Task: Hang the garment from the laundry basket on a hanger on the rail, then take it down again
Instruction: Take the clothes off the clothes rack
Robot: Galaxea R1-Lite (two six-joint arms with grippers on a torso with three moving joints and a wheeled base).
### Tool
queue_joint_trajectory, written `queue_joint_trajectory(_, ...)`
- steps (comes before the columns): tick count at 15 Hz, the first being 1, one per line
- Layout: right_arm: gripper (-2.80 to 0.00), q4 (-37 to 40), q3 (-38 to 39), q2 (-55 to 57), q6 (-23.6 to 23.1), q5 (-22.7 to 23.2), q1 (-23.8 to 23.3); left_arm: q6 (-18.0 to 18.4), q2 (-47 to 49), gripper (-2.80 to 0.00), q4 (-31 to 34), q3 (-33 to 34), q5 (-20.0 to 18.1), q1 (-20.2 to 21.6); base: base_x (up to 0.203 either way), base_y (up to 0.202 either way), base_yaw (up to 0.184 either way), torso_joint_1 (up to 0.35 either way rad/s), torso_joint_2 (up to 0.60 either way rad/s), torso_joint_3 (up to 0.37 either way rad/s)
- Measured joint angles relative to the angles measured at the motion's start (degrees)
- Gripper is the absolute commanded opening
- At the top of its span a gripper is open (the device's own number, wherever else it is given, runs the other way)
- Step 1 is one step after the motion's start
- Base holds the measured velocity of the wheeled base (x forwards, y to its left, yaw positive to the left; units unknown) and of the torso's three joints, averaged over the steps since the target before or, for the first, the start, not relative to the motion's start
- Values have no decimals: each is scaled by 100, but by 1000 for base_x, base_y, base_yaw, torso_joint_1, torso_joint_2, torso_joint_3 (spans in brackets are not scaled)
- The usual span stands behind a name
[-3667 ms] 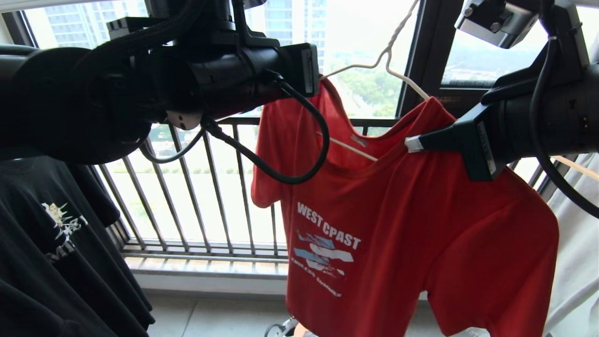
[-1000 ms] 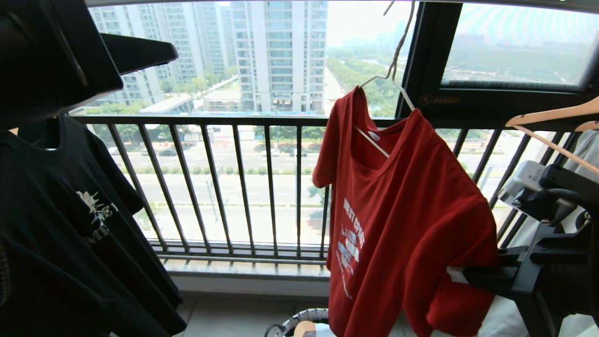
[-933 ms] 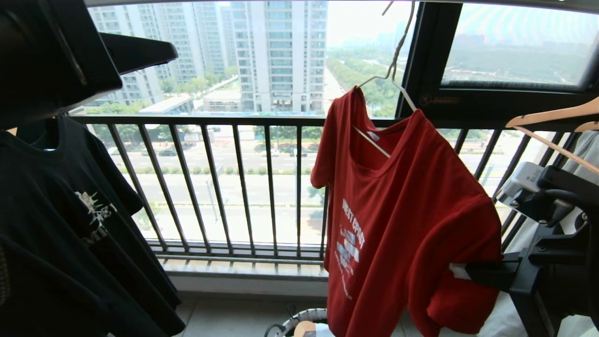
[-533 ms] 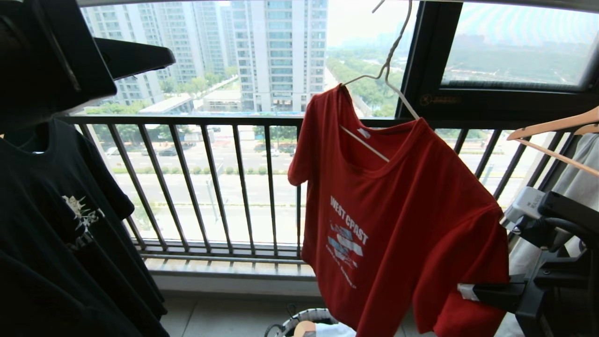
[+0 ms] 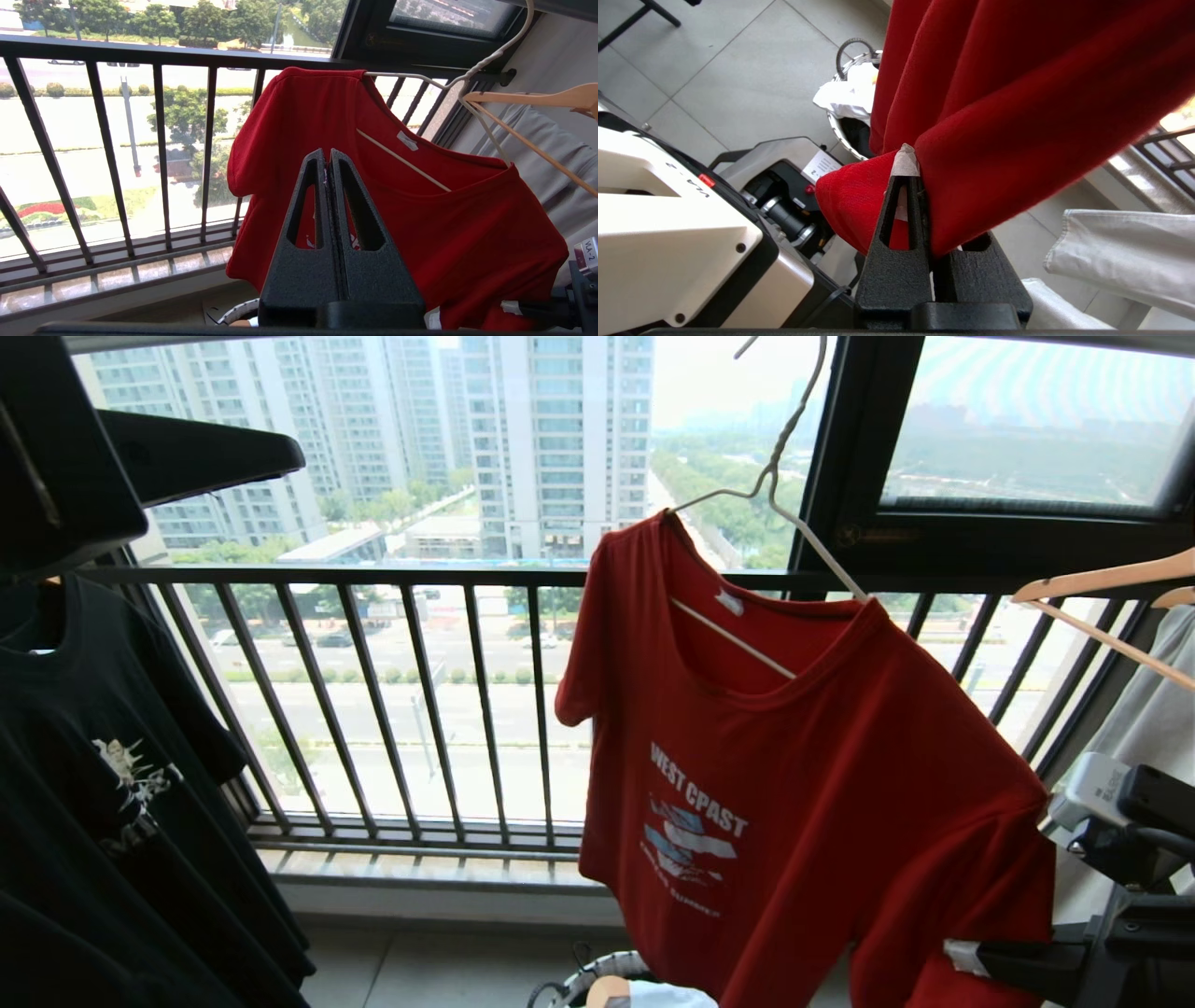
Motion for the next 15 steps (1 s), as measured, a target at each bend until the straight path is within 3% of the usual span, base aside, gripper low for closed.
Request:
queue_joint_trajectory(3,0,51,-13,-386,-9,1,0,0,-80,-280,50,-3,-6,-1,0,0,0,0,0,0)
queue_joint_trajectory(8,0,609,-20,-1559,11,9,-52,-131,-124,-280,692,163,-9,8,0,0,0,0,0,0)
queue_joint_trajectory(13,0,648,44,-3014,52,9,-670,-263,-409,-280,847,923,-10,375,0,0,0,0,0,0)
queue_joint_trajectory(14,-280,571,33,-3285,80,3,-854,-344,-520,-280,849,1119,-7,475,0,0,0,0,0,0)
queue_joint_trajectory(15,-280,470,4,-3509,178,-9,-1025,-387,-641,-280,847,1297,-9,529,0,0,0,0,0,0)
